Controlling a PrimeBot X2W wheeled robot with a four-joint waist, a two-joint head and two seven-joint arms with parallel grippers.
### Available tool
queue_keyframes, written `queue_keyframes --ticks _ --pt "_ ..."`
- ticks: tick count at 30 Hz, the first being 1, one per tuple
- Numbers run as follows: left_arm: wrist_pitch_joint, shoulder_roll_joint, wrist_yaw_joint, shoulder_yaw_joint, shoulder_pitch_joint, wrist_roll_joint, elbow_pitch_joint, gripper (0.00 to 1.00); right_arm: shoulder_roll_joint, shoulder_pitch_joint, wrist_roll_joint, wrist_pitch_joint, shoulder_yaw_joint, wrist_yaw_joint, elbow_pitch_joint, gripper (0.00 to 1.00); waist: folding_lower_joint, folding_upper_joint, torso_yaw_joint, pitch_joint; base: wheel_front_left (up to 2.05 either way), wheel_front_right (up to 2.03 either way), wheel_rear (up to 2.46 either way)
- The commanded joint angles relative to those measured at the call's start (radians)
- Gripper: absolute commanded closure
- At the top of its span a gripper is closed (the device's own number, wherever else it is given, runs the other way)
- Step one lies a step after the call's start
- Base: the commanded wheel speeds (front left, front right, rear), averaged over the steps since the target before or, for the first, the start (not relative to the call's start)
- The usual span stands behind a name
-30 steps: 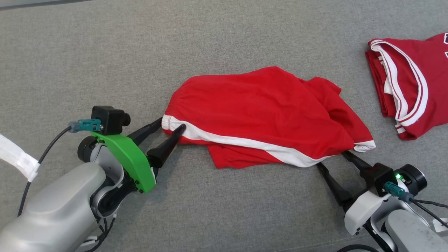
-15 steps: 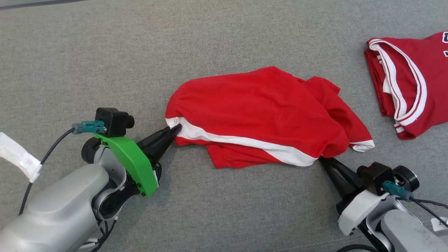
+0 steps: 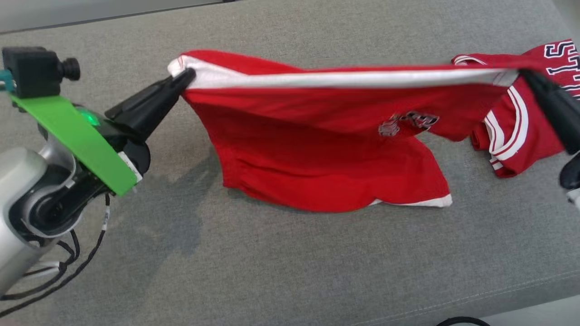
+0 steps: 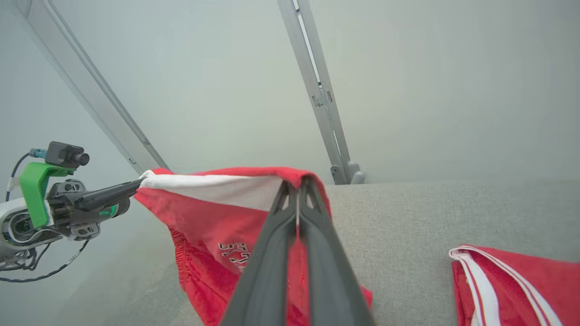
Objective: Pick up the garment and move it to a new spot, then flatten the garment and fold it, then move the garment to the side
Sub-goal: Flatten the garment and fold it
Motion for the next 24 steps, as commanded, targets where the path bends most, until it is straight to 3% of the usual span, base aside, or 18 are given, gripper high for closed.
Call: queue_keyframes --ticks 1,6,11,16,21,24 --pt "0.007 0.006 -0.002 0.007 -0.023 -0.011 -0.009 1.00 -0.005 -0.015 0.026 0.015 -0.011 0.000 -0.015 1.00 0.0000 0.0000 -0.002 0.003 0.00 0.00 0.00" --pt "0.078 0.013 0.035 0.051 -0.134 -0.028 -0.049 1.00 -0.042 -0.104 0.164 0.102 -0.105 0.000 -0.068 1.00 0.0000 0.0000 -0.007 0.053 0.00 0.00 0.00" --pt "0.138 -0.035 0.091 0.071 -0.294 0.041 0.041 1.00 -0.005 -0.326 0.174 0.169 -0.068 0.000 0.017 1.00 0.0000 0.0000 -0.002 0.156 0.00 0.00 0.00" --pt "0.123 -0.136 0.130 0.096 -0.499 0.169 0.242 1.00 0.147 -0.709 0.034 0.163 -0.011 0.000 0.241 1.00 0.0000 0.0000 0.013 0.274 0.00 0.00 0.00" --pt "-0.046 -0.248 0.162 0.126 -0.681 0.338 0.485 1.00 0.361 -1.086 -0.207 0.037 0.014 0.000 0.516 1.00 0.0000 0.0000 0.019 0.356 0.00 0.00 0.00" --pt "-0.161 -0.307 0.151 0.145 -0.746 0.396 0.607 1.00 0.464 -1.238 -0.295 -0.067 -0.007 -0.001 0.656 1.00 0.0000 0.0000 0.021 0.383 0.00 0.00 0.00"
